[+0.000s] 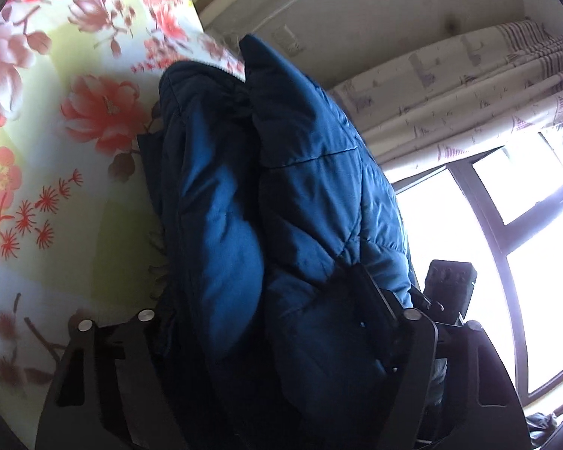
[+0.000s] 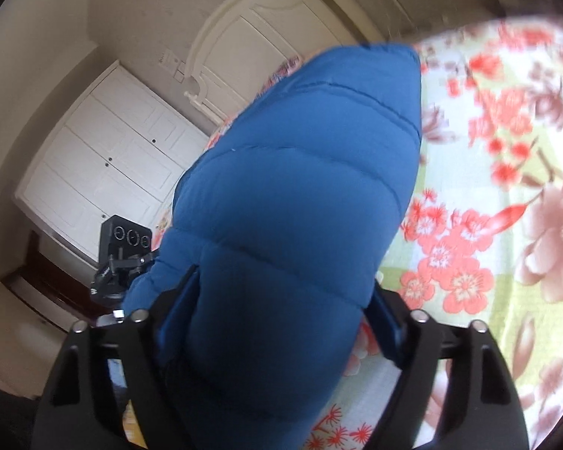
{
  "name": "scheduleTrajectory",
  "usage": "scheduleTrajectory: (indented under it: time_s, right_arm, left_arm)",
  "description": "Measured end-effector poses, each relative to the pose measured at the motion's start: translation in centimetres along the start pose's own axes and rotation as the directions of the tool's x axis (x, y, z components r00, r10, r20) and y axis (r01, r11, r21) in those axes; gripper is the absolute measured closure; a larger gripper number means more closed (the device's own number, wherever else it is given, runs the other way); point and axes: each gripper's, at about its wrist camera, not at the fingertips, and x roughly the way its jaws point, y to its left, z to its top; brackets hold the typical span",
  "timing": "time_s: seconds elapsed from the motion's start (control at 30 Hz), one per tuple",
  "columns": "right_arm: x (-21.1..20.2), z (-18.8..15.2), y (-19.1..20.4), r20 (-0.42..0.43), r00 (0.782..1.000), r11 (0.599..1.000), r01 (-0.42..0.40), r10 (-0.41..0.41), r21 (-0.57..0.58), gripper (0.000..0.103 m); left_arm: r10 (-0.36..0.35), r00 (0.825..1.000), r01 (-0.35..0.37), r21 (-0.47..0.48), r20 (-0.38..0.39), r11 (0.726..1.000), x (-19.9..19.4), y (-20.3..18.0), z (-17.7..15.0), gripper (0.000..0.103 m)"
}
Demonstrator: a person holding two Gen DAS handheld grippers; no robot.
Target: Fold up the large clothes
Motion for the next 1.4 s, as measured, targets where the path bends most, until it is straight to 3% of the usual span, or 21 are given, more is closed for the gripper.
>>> scheduleTrajectory:
  time_s: [0.1,0.4,0.5,0.57,0.63,0.7,0.77,0.83,0.9,0.97,1.03,1.2,1.27,1.3,1.33,1.37,1.4]
  right_arm:
    - [-1.1,0.5,1.3,0.047,0.999,0.996,0.021,-0.017,-0.083,0.038]
    - [-7.2,8.2,-2.5,0.17,0.98,0.975,0.136,-0.106,-0.174,0.039]
    - [-8.4,10.8,-6.3,0.178,0.976,0.977,0.155,-0.128,-0.146,0.039]
    - [-7.5,12.1,-10.8,0.129,0.981,0.986,0.151,-0.141,-0.068,0.037]
    - [-5.7,12.0,-14.4,0.054,0.979,0.98,0.199,-0.199,0.001,0.026]
    - [-5.8,11.6,-16.6,0.067,0.991,0.99,0.11,-0.115,0.083,0.02]
    - [-6.2,11.6,-15.5,0.077,0.978,0.981,0.189,-0.192,0.053,0.014]
    - [-7.0,12.0,-12.8,0.109,0.939,0.944,0.329,-0.327,-0.008,0.013]
    - [-8.2,11.7,-8.7,0.182,0.876,0.882,0.465,-0.447,-0.071,0.012]
    - [-8.5,10.7,-4.6,0.253,0.883,0.879,0.444,-0.396,-0.172,0.012]
    - [-7.6,9.4,-0.9,0.277,0.883,0.848,0.45,-0.378,-0.279,0.012]
    - [0.2,7.5,5.7,0.299,0.83,0.672,0.557,-0.471,-0.488,0.012]
    - [3.7,6.4,6.1,0.239,0.843,0.656,0.529,-0.483,-0.539,0.012]
    - [5.7,5.7,6.1,0.196,0.834,0.628,0.524,-0.516,-0.575,0.011]
    - [7.8,4.3,6.1,0.205,0.783,0.535,0.566,-0.587,-0.627,0.011]
    - [8.5,3.6,6.4,0.231,0.764,0.488,0.582,-0.603,-0.65,0.011]
    - [8.6,3.1,6.3,0.237,0.76,0.484,0.588,-0.605,-0.648,0.011]
  left_arm:
    - [-0.016,0.999,0.016,0.021,0.034,1.0,0.2,-1.7,-0.1,0.046]
    - [-0.146,0.987,0.139,0.096,0.067,0.986,9.3,-7.1,5.5,0.048]
    - [-0.117,0.992,0.111,0.101,0.05,0.989,13.7,-7.8,7.1,0.047]
    - [-0.055,0.998,0.055,0.035,0.008,0.998,17.3,-6.4,7.4,0.048]
    - [-0.061,0.998,0.061,0.022,0.03,0.998,18.0,-5.8,7.1,0.044]
    - [-0.009,0.999,0.007,0.047,0.034,0.999,17.6,-7.0,6.7,0.043]
    - [0.051,0.998,-0.055,0.096,0.035,0.994,16.9,-8.1,6.4,0.042]
    - [0.083,0.995,-0.089,0.113,0.054,0.99,16.0,-8.6,7.0,0.041]
    - [0.115,0.988,-0.129,0.133,0.106,0.983,14.0,-9.4,6.4,0.041]
    - [0.096,0.975,-0.13,0.162,0.2,0.978,11.7,-10.8,5.4,0.04]
    - [0.086,0.96,-0.134,0.167,0.268,0.977,10.2,-11.8,4.5,0.033]
    - [0.13,0.901,-0.206,0.145,0.414,0.968,5.8,-12.8,1.8,0.019]
    - [0.174,0.889,-0.262,0.159,0.424,0.952,4.4,-13.1,1.3,0.011]
    - [0.186,0.885,-0.28,0.167,0.428,0.945,4.0,-13.4,1.1,0.011]
    - [0.204,0.875,-0.309,0.181,0.439,0.934,3.1,-13.8,1.0,0.01]
    - [0.221,0.86,-0.344,0.203,0.459,0.917,2.1,-14.5,0.6,0.009]
    - [0.233,0.849,-0.371,0.219,0.475,0.903,1.3,-14.9,0.2,0.008]
